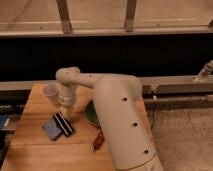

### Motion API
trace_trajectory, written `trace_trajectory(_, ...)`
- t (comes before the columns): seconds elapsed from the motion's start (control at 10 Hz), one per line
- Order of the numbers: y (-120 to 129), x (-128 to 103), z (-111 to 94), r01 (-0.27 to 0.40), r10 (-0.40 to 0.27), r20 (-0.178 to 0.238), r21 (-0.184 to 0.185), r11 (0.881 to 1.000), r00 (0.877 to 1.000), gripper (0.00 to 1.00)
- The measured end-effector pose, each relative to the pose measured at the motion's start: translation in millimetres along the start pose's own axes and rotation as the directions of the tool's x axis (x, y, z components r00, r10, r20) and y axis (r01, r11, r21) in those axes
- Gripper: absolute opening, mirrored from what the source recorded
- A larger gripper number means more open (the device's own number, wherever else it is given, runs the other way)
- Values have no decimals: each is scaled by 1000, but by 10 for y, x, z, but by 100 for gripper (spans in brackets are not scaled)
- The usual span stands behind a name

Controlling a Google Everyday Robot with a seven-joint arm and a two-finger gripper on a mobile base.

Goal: Push the eraser across the table

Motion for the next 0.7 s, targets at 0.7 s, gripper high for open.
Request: trace_trajectory(0.7, 319, -79, -128, 83, -83, 50, 16, 996, 995, 0)
